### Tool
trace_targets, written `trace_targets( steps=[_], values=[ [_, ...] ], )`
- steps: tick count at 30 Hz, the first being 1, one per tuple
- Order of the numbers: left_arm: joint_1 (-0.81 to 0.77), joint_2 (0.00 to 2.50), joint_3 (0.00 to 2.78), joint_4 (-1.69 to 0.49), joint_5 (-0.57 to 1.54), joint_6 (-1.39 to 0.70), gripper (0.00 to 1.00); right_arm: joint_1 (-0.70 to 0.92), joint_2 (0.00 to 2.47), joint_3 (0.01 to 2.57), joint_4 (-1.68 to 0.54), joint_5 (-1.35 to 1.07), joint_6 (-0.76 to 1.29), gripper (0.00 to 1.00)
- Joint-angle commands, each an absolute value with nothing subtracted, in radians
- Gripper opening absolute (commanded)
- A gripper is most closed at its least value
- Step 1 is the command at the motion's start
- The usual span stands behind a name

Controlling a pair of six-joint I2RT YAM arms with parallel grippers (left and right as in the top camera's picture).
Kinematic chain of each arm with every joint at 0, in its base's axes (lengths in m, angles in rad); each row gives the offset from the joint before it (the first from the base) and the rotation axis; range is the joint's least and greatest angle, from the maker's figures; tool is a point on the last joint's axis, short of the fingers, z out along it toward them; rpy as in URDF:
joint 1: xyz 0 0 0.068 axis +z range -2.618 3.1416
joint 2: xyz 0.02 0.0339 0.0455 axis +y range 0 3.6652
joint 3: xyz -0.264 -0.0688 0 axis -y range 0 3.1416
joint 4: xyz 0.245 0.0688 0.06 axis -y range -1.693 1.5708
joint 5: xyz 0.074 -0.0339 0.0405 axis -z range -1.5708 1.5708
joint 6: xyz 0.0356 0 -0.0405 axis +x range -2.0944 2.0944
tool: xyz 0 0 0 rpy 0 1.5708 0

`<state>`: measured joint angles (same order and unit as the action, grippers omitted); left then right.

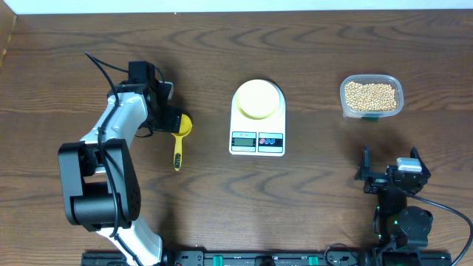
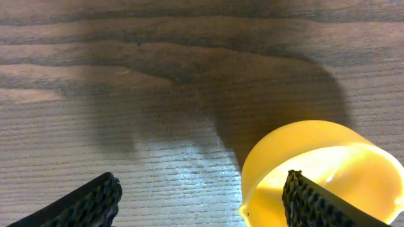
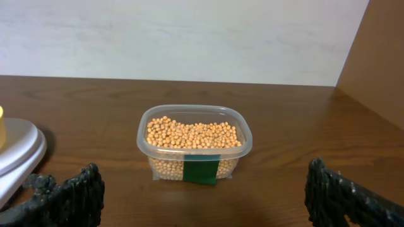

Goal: Scoop item into bowl and weigh 50g on scale
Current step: 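Lower the left gripper around the yellow scoop's cup rim, then close the left gripper on the scoop rim and lift it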

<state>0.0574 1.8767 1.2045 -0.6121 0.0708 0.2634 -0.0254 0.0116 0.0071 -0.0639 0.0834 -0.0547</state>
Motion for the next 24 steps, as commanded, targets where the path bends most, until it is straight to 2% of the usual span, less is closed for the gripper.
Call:
trace_targets(
  steps=[1, 21, 24],
  values=[
    [0.062, 1.884, 1.195, -0.611, 0.055, 0.276, 0.84, -0.017, 0.006, 0.006, -0.068, 0.091, -0.042, 0.99],
    [0.062, 1.923, 1.195, -0.603, 0.055, 0.276, 0.83, -0.017, 0.006, 0.006, -0.068, 0.091, -0.042, 0.99],
    [0.062, 1.923, 1.195, -0.603, 0.055, 0.276, 0.80, -0.017, 0.006, 0.006, -0.068, 0.091, -0.042, 0.99]
  ],
)
